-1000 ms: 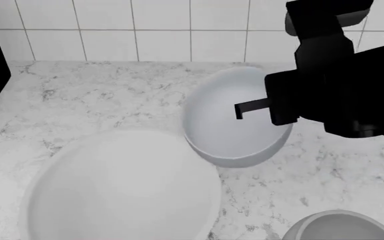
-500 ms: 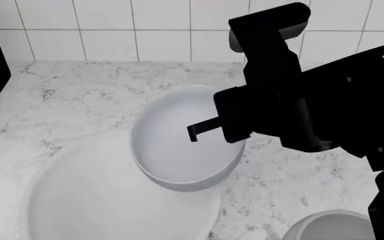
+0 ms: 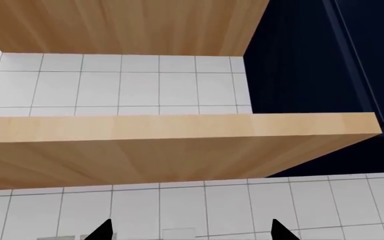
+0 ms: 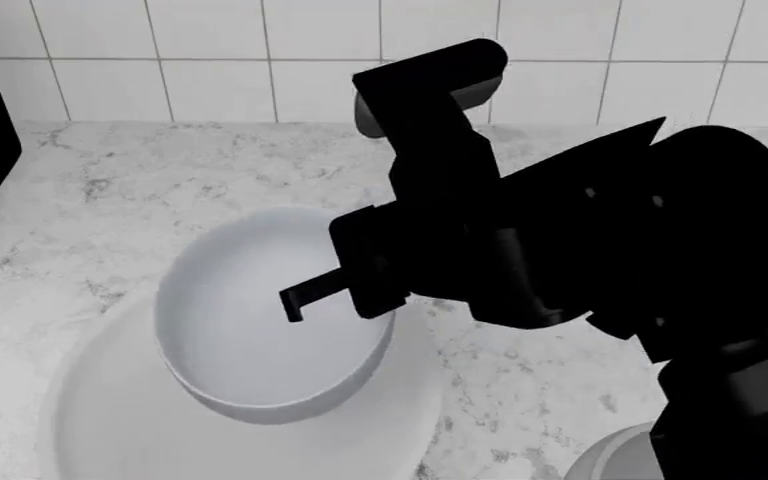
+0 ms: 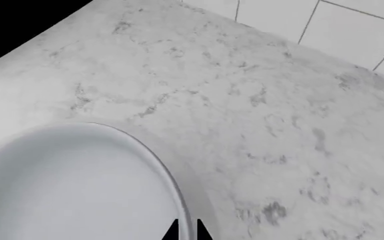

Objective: Stack the bowls from largest to smallest.

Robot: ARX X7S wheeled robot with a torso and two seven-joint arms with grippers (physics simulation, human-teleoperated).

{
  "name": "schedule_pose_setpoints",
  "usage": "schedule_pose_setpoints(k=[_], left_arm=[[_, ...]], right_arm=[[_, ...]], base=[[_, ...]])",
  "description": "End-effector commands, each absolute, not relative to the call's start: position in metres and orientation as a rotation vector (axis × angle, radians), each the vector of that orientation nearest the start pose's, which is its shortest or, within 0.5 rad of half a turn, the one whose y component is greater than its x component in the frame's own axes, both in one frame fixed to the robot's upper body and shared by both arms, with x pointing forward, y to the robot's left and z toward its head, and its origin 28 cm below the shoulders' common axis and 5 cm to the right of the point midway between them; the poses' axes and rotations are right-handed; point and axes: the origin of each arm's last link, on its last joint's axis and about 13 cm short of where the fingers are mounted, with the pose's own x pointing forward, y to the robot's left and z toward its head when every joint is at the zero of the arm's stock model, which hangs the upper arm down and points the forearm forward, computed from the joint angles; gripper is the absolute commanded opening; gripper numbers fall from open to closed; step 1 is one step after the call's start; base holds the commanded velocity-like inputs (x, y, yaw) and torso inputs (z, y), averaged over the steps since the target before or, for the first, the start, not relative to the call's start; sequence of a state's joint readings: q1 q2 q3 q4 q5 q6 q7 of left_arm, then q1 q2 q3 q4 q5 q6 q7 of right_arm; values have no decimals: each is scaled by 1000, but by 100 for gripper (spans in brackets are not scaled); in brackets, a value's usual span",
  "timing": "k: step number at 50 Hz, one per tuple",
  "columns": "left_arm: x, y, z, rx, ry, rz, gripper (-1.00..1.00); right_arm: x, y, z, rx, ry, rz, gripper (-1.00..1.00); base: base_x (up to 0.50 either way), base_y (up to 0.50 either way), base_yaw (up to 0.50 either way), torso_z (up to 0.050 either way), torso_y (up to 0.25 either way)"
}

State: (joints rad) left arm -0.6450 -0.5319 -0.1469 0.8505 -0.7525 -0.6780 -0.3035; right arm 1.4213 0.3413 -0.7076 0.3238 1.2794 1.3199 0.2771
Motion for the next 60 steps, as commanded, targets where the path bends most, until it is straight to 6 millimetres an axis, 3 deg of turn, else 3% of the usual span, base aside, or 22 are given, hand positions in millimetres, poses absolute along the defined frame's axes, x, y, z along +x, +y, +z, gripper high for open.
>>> schedule_pose_setpoints(k=[1,49,60], left_arm=[[207,259,284,18,-735,-109,100],[207,261,287,24,-737,-100,100],[207,262,286,23,-735,-94,100]], right_arm=[[337,-64,275,-176,609,604,-100],[345,-55,224,-146,691,654,-100],[346,-55,220,-146,701,655,-100]], base=[[0,0,0,0,0],[0,0,0,0,0],[0,0,1,0,0]])
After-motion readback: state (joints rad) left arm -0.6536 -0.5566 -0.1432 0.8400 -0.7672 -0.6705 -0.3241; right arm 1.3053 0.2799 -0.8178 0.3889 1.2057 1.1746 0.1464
